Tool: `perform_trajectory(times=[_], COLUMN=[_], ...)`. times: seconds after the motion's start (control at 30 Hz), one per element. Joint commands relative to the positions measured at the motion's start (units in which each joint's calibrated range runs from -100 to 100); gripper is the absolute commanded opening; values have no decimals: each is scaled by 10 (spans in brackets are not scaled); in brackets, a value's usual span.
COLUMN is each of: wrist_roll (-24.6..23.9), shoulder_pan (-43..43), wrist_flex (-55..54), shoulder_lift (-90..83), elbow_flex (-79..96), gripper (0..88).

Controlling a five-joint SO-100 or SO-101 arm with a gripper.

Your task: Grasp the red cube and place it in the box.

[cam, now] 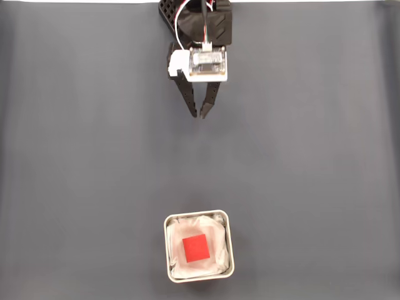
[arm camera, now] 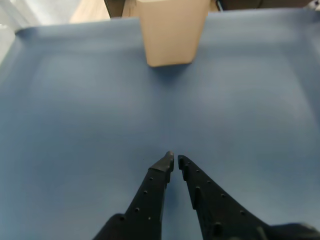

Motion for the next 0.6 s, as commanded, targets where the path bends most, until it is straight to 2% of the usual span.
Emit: perform_trajectory(times=[0.0, 0.2, 0.57], wrist_roll=[-3, -26, -26], shoulder_pan=[7, -20, -13], wrist_flex=[70, 199, 250], shoulder_lift=[-40, -53, -69], elbow_flex=[31, 32, 32], gripper=[0, 0, 4])
